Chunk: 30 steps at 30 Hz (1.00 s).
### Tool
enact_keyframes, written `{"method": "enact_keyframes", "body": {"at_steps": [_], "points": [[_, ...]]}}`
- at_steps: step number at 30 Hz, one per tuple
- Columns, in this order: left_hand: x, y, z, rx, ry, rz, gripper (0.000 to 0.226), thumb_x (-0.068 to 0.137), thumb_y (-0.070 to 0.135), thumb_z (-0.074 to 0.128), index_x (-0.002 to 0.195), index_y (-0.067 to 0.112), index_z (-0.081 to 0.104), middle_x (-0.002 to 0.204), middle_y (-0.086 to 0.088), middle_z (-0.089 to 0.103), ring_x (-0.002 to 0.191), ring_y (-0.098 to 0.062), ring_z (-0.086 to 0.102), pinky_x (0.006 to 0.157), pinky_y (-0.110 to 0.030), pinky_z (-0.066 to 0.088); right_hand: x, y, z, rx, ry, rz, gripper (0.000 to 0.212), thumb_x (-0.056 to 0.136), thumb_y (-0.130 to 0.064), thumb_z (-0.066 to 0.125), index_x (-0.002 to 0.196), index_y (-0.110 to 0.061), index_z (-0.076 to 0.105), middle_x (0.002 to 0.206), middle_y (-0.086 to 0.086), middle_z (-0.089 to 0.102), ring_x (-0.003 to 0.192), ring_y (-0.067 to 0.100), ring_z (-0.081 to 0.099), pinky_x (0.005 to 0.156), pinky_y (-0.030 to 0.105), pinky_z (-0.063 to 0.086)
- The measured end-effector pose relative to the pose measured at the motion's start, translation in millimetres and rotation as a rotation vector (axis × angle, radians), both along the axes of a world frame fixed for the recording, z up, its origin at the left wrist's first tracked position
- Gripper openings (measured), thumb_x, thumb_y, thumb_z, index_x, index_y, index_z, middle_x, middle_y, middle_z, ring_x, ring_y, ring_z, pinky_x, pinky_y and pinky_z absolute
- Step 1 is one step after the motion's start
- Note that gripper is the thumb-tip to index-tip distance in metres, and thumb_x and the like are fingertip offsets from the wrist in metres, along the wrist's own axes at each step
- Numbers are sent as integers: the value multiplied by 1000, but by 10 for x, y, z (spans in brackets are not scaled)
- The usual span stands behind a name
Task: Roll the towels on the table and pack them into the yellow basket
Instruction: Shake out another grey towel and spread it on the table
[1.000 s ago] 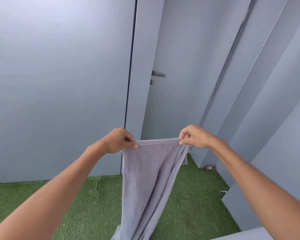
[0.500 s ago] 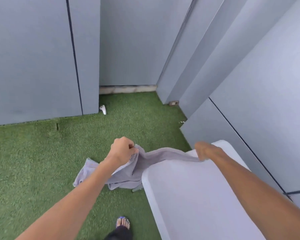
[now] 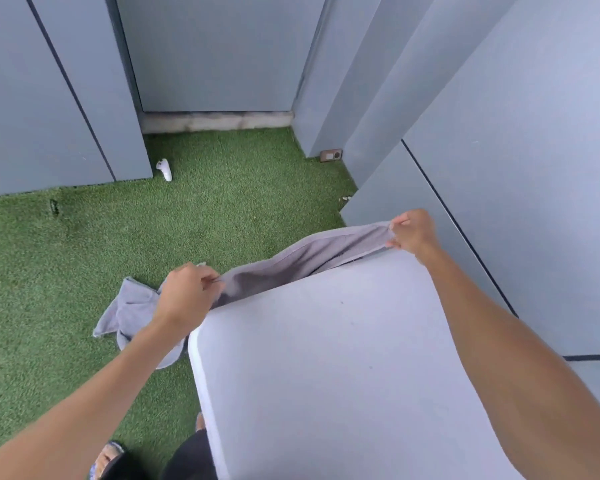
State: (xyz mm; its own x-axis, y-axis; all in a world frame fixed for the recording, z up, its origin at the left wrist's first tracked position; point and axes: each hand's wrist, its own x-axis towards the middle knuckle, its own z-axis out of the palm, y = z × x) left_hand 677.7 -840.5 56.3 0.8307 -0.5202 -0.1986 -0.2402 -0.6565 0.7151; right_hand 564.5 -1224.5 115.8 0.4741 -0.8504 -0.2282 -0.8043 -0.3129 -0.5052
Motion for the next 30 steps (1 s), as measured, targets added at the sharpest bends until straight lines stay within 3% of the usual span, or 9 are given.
{"method": "enact_keyframes", "body": {"at_steps": [4, 6, 8, 10, 13, 17, 22, 26, 30], "points": [[-102, -89, -232, 27, -28, 63, 18, 87, 17, 67, 69, 15, 69, 63, 0, 64, 59, -17, 54, 56, -29, 38, -175, -566, -182, 53, -226, -111, 18, 84, 10, 55, 76, -6, 62, 88, 17, 63, 61, 17, 64, 62, 21, 58], [-198, -112, -281, 30, -43, 81, 12, 86, 14, 68, 75, 15, 70, 67, -2, 66, 61, -19, 57, 58, -31, 41, -248, -800, -251, -74, -93, 20, 20, 79, 9, 61, 94, -1, 68, 92, 18, 68, 66, 14, 63, 66, 18, 53], [-326, -121, -333, 22, -57, 111, 5, 85, 12, 69, 83, 14, 73, 71, -4, 66, 63, -21, 58, 61, -34, 46, -296, -988, -356, -172, 69, 213, 34, 77, 7, 65, 110, 2, 67, 103, 22, 69, 89, 28, 66, 86, 29, 47], [-443, -106, -403, 32, -107, 133, 4, 85, 11, 70, 84, 13, 73, 72, -4, 60, 62, -23, 55, 60, -37, 47, -353, -1082, -513, -226, 200, 365, 29, 80, 7, 62, 110, 7, 67, 110, 26, 66, 105, 35, 62, 95, 33, 41], [-551, -39, -503, 78, -165, 190, 6, 85, 10, 70, 90, 9, 73, 82, -6, 59, 63, -21, 55, 59, -34, 44, -471, -1135, -768, -315, 336, 413, 9, 75, 8, 57, 67, 8, 62, 78, 33, 61, 71, 33, 59, 64, 37, 41], [-631, 5, -508, 79, -249, 211, 5, 83, 6, 71, 87, 8, 73, 80, -3, 60, 64, -21, 56, 58, -32, 43, -644, -1351, -982, -431, 257, 326, 21, 73, 5, 55, 54, -2, 47, 62, 30, 49, 63, 40, 54, 57, 38, 34], [-780, 156, -597, 72, -297, 252, 8, 82, 2, 70, 89, 7, 71, 82, -2, 62, 67, -12, 52, 61, -13, 38, -890, -1508, -1120, -371, 63, 87, 29, 74, -23, 49, 59, 2, 51, 58, 25, 41, 59, 31, 45, 58, 34, 26], [-1005, 282, -610, 37, -227, 359, 4, 86, 7, 66, 85, 11, 66, 79, -2, 62, 81, 2, 53, 69, -3, 36, -1185, -1415, -1341, -325, -112, 58, 24, 91, -11, 51, 83, 8, 63, 70, 25, 57, 68, 23, 47, 62, 28, 26], [-1181, 318, -654, 17, -193, 436, 9, 88, 12, 65, 81, 16, 61, 79, -1, 62, 80, 3, 52, 70, -2, 33, -1346, -1347, -1354, -306, -142, 11, 24, 94, -8, 47, 99, 6, 66, 86, 24, 66, 81, 35, 59, 69, 28, 34]]}}
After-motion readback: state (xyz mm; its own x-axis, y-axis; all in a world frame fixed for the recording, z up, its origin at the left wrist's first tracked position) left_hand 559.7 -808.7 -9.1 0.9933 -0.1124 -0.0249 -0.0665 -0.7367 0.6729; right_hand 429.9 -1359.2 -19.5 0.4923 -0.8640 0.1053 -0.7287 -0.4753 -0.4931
